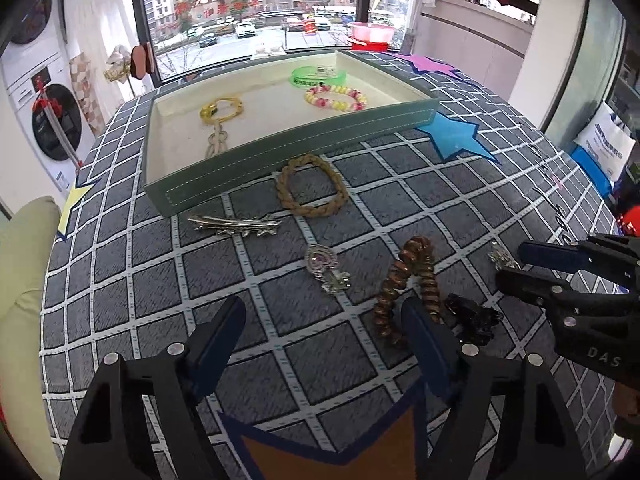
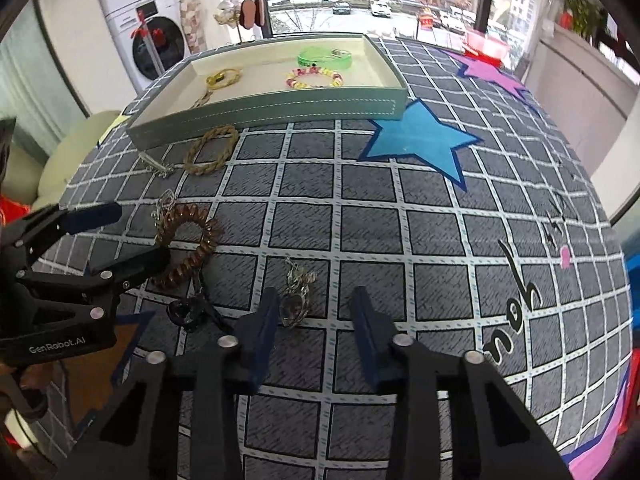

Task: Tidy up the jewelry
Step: 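Grasp the brown bead bracelet with the left tool while the right tool grasps the heart pendant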

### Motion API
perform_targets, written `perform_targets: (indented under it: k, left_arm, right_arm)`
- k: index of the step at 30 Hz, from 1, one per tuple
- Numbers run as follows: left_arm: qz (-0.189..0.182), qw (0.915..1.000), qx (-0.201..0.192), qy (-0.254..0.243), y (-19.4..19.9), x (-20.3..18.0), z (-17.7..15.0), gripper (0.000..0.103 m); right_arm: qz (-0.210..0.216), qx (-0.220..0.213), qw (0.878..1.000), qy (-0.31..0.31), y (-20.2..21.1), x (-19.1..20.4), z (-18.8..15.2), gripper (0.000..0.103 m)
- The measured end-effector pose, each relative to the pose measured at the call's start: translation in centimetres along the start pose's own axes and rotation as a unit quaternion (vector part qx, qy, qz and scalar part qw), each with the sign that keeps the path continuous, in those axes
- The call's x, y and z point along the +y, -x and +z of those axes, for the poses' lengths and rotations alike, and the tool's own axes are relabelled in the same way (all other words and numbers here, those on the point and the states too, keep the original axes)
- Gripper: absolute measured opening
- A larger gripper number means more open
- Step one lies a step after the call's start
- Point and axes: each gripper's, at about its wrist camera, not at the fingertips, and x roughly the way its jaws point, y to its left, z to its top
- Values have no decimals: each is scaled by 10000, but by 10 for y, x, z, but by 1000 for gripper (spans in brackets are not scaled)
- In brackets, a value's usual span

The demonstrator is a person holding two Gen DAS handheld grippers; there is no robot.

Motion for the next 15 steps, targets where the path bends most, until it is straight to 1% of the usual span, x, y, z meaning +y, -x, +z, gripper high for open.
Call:
perform_targets:
  k: [1,2,3,5,7,8,10,11,12,14,15]
  left_arm:
    - [-12,10000,4,-28,0,-1,0,90]
    - [-22,10000,8,-59,0,-3,0,85]
    - [-31,9999,39,-101,-1,-6,-1,76]
    - [-42,9998,79,-165,-2,-10,-1,75]
    - [-46,9996,40,-258,-1,-14,-2,65]
    - [-76,9995,36,-314,0,-17,-2,62]
    - [-119,9991,17,-416,1,-21,-2,42]
    - [-123,9989,9,-448,1,-22,-2,37]
    - [-128,9987,1,-485,2,-24,-2,25]
    - [-116,9988,-7,-480,2,-25,-3,25]
    - [-171,9990,-11,-412,3,-23,-3,25]
  right_arm:
    - [-40,-5,10000,57,0,1,-1,27]
    - [-59,-20,9999,84,1,2,-1,20]
    - [-40,-24,10000,72,1,2,-1,19]
    - [-11,-46,10000,50,1,1,-2,19]
    - [12,-75,10000,21,1,0,-3,19]
    - [16,-83,10000,16,2,0,-3,19]
    - [34,-95,9999,8,2,0,-4,19]
    - [47,-93,9999,-5,3,-1,-5,19]
    - [68,-91,9999,-27,3,-1,-5,19]
    - [140,-80,9998,-111,4,-3,-5,19]
    - [170,-76,9997,-151,5,-4,-5,19]
